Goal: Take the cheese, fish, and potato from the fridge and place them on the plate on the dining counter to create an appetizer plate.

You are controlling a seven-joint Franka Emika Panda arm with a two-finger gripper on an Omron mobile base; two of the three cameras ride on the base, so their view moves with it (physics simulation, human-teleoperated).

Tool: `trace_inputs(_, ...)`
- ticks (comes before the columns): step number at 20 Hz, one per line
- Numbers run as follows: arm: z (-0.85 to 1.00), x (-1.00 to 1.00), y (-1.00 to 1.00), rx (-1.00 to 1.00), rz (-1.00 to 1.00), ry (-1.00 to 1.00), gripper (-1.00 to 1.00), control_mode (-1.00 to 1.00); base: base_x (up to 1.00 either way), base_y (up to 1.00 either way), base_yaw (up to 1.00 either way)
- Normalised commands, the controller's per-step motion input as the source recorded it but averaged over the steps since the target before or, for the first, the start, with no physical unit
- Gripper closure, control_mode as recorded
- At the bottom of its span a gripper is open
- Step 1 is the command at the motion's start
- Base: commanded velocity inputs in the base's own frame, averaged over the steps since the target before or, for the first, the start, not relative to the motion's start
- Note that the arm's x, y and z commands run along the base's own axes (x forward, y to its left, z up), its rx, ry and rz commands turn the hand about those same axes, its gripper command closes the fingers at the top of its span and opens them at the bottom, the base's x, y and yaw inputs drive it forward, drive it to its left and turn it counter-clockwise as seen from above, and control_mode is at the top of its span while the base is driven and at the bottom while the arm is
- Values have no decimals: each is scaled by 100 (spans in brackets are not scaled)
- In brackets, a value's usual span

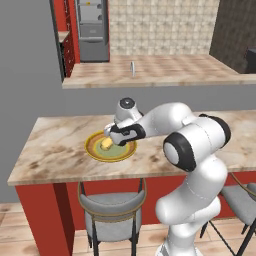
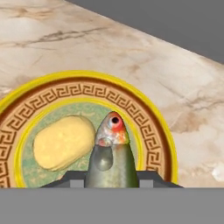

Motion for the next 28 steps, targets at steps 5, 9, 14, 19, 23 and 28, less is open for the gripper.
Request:
trace_inputs(5, -15, 12, 0, 0, -8, 7, 100, -100, 0, 0, 0)
trace_inputs(9, -13, 14, -1, 0, -8, 6, 100, -100, 0, 0, 0)
trace_inputs(14, -15, 14, -1, 0, -8, 5, 100, -100, 0, 0, 0)
trace_inputs(19, -16, 8, -5, 0, -8, 6, 100, -100, 0, 0, 0)
trace_inputs(23, -14, 1, -15, 0, -6, 5, 100, -100, 0, 0, 0)
trace_inputs(28, -10, 0, -16, 0, -6, 4, 100, -100, 0, 0, 0)
